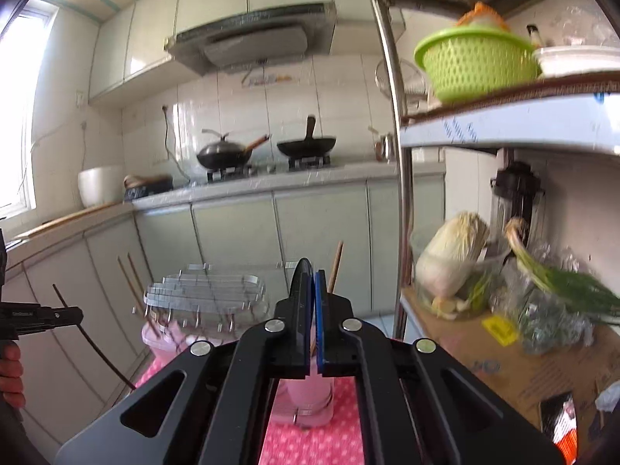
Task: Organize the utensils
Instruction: 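Place the dark chopstick in the pink cup with left tool while right tool places black spoon in other cup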
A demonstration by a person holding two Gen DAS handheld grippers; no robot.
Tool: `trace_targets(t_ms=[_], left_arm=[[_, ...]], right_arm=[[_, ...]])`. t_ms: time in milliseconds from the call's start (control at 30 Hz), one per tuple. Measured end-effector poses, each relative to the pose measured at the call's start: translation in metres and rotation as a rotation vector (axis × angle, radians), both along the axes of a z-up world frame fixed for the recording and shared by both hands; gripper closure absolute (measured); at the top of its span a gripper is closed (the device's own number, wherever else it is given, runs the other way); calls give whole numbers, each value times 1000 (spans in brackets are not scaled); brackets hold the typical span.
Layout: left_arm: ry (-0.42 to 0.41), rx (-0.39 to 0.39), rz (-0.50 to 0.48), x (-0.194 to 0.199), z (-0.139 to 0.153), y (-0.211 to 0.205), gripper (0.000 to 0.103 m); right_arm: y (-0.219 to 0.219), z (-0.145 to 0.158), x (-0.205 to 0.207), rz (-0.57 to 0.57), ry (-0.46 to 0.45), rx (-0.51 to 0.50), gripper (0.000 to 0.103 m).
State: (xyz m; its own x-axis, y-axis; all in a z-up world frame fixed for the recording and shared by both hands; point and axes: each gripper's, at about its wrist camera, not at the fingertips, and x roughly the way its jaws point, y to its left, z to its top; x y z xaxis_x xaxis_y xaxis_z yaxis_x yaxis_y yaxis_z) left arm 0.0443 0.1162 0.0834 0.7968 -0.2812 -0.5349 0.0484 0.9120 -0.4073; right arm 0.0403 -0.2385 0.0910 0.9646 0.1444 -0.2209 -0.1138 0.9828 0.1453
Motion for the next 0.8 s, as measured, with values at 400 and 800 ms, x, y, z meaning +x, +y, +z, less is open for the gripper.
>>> trace_targets(t_ms=[400, 800], left_arm=[[-118, -17, 21, 29, 64, 5, 99], [-75, 76, 77, 71, 37, 1, 99]], right_arm=[[-13, 40, 43, -132, -208, -12, 101], [3, 12, 87, -172, -239, -74, 101]])
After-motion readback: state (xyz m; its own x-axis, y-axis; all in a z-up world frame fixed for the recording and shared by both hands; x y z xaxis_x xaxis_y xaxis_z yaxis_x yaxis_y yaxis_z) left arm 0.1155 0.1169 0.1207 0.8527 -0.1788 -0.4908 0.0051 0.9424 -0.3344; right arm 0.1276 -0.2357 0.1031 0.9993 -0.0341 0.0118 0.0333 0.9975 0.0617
